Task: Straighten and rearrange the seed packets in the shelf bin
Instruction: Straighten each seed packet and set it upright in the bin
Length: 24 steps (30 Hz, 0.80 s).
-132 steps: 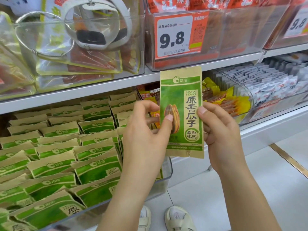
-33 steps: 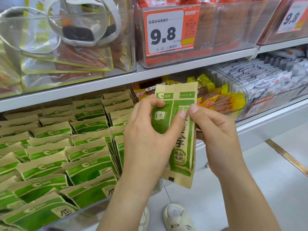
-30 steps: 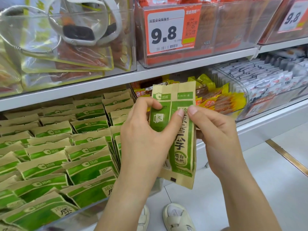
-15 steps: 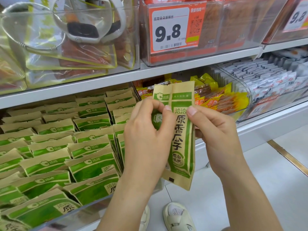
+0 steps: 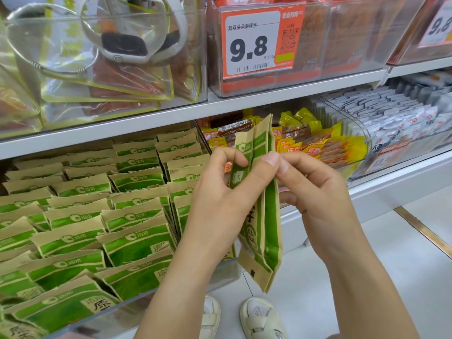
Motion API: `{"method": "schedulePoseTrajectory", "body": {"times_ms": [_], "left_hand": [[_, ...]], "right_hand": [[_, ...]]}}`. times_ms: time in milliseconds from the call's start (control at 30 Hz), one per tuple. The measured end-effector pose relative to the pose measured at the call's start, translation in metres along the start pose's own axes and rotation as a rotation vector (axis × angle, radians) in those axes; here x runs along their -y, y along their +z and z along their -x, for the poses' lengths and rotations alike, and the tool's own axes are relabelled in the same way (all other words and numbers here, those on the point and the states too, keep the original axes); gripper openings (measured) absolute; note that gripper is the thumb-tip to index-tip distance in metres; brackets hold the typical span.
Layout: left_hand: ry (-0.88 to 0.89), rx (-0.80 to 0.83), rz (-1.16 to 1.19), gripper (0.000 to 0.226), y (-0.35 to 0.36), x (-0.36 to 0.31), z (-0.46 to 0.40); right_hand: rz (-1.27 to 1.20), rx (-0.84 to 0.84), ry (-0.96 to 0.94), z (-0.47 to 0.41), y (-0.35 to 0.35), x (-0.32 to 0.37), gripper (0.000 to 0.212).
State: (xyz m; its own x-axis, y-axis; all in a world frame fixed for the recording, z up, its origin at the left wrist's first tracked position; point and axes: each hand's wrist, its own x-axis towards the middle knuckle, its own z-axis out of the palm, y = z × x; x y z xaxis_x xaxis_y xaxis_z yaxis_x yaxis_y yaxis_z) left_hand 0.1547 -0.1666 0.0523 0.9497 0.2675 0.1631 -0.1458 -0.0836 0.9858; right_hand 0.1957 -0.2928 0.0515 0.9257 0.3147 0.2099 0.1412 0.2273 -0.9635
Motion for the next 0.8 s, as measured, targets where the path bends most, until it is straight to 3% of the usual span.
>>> {"method": "schedulePoseTrajectory", "body": {"times_ms": [467,633,800], "left_hand": [[-0.016,-0.064,0.042,0.036,0.004,-0.004,-0.001],[-0.089,0.122,0.126,0.052,0.002,-0.006,0.001],[-0.122,0.266,-0.015,0.053,0.003,0.002,0.003]], "right_hand": [[-0.025,-0.083,-0.046,-0.001,0.004,0.0,0.021],[-0.084,-0.188,-0.043,-0.001,0.005,-0.001,0.02],[-0.15,-0.433,-0.084,-0.004,-0.008,-0.001,0.025]]}}
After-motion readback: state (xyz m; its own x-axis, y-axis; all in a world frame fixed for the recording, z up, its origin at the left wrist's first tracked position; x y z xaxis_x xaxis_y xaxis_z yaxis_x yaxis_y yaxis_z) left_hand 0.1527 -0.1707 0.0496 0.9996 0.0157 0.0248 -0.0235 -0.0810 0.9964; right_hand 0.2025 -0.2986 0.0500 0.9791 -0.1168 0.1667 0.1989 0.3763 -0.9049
